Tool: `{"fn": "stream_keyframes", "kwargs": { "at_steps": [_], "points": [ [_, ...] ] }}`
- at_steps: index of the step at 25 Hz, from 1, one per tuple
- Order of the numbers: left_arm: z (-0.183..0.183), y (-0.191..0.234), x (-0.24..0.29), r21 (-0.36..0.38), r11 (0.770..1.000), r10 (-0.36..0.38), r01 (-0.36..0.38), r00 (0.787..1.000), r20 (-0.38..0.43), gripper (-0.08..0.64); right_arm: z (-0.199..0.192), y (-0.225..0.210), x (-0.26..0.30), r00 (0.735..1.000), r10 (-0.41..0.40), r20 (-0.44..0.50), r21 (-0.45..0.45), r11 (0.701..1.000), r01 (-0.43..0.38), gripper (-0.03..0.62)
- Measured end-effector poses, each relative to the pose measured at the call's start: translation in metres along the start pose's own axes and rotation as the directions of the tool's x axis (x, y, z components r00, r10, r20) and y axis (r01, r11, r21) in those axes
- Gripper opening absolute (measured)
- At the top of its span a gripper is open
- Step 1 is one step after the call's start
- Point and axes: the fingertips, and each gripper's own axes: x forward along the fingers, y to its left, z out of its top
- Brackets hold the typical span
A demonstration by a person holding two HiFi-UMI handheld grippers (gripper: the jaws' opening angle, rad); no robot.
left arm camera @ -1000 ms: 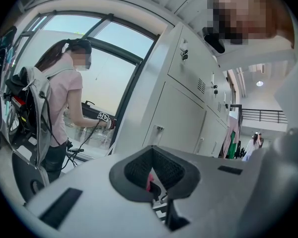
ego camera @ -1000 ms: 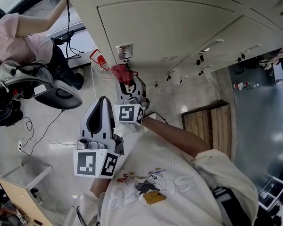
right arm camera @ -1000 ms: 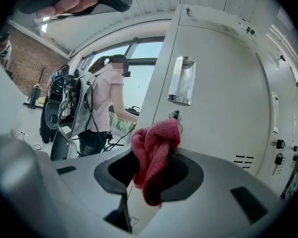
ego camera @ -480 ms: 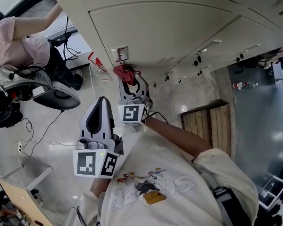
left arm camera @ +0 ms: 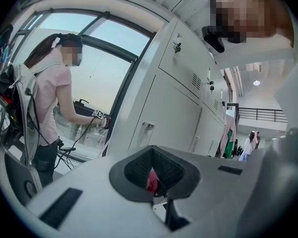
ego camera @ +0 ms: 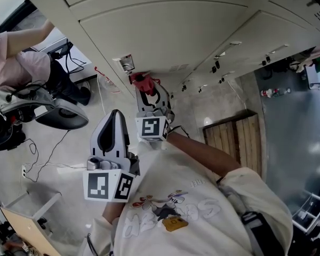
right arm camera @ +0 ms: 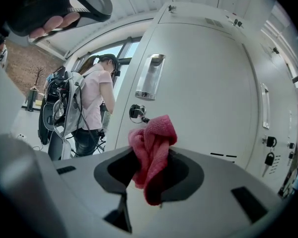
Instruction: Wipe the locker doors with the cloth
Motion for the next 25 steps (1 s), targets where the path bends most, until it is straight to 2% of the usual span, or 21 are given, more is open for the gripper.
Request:
{"fn": "stream_keyframes", "kwargs": {
  "at_steps": [25],
  "points": [
    [-0.005, -0.046, 0.018, 0.023, 0.998, -0.057, 0.057, 0.998, -0.01, 0.005, -0.037, -0.103, -0.022, 0.995, -0.1, -0.03, -0.004, 0.995, 0.1, 0.136]
  ]
}}
